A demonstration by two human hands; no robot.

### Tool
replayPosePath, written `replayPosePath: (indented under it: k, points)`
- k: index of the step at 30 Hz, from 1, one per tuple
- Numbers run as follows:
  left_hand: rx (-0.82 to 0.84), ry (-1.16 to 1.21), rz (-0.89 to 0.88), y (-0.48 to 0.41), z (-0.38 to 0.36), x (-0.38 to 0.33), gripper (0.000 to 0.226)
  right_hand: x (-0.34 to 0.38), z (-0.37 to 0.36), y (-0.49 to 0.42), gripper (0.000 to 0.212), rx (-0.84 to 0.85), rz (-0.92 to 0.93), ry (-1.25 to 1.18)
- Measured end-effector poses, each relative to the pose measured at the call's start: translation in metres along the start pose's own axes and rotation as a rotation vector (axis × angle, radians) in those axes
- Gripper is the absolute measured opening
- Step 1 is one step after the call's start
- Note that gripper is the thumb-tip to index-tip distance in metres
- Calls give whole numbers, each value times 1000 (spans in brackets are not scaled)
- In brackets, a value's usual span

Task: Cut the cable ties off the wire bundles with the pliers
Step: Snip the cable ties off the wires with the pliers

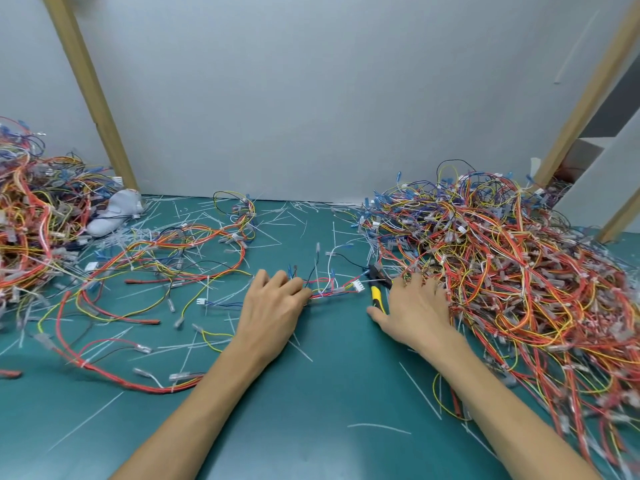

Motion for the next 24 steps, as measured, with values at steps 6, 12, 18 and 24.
replayPosePath:
  k: [6,12,18,24]
  points:
    - [2,50,25,0,4,5,13,12,-5,-1,46,-102,20,13]
    - [-21,141,67,0,4,9,9,-7,-6,-4,42,-293,-101,-440]
    - [-63,27,-90,1,0,11,18,-19,12,-1,44,-283,209,-663]
    - [-102,-52,-211,2,0,10,31,-23,9,-3,40,-232,375,-466]
Point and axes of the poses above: each hand's wrist, its own y-axis away from the middle knuckle, its own z-axis out of the back of the hand, x = y × z, the point moved 2 cm from there along -y, towards the middle knuckle, and after that the axes turned 13 degrees about -x, right-handed, at the moved point
